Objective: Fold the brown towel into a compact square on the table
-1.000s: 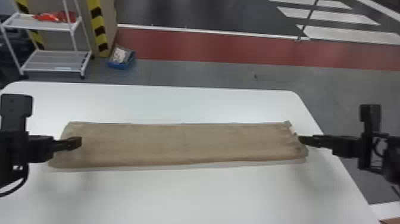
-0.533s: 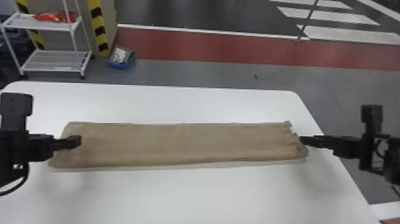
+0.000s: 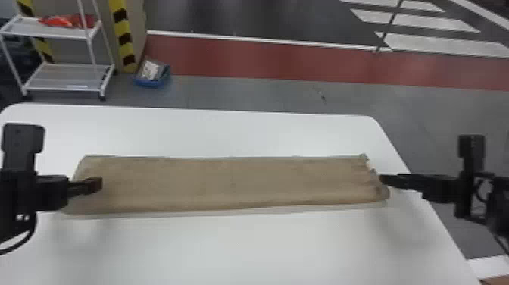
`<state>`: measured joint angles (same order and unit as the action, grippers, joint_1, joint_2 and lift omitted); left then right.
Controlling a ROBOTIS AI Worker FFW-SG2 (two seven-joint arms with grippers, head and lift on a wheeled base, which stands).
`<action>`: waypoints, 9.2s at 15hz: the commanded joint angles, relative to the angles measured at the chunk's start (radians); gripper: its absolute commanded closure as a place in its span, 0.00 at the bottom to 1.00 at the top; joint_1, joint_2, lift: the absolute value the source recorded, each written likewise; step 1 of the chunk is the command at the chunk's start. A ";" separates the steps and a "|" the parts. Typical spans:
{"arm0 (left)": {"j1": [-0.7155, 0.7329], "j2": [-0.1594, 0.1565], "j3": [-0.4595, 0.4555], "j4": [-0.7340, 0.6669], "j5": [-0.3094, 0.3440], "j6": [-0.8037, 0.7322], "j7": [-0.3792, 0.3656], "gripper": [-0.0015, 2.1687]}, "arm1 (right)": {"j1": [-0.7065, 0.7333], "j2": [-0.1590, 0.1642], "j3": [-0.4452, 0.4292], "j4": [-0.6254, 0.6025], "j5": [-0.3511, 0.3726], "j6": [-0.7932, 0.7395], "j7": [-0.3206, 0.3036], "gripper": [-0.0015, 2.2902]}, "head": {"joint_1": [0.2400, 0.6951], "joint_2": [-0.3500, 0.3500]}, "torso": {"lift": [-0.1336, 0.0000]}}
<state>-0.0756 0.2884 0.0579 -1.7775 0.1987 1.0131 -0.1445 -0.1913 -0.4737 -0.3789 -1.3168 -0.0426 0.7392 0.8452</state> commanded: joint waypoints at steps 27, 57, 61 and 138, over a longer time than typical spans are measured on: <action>-0.130 -0.132 0.149 -0.177 0.682 0.293 0.103 0.71 | 0.082 0.188 0.066 -0.246 -0.342 0.067 -0.069 0.72 | 1.00 0.23 | 0.07; -0.375 -0.146 -0.193 -0.137 0.735 0.348 0.329 0.71 | 0.153 0.352 0.443 -0.206 -0.263 -0.467 -0.275 0.00 | 0.99 0.52 | 0.07; -0.349 -0.163 -0.256 -0.111 0.660 0.315 0.333 0.71 | 0.322 0.208 0.227 -0.375 -0.339 -0.608 -0.414 0.03 | 0.99 0.30 | 0.07; 0.083 0.029 -0.296 0.026 0.188 -0.860 0.247 0.04 | 0.029 0.253 0.390 -0.239 -0.097 0.015 -0.462 0.37 | 1.00 0.44 | 0.07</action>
<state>0.0069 0.3173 -0.2378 -1.7494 0.3865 0.1527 0.1028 -0.1628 -0.2209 0.0120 -1.5553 -0.1330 0.7499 0.3814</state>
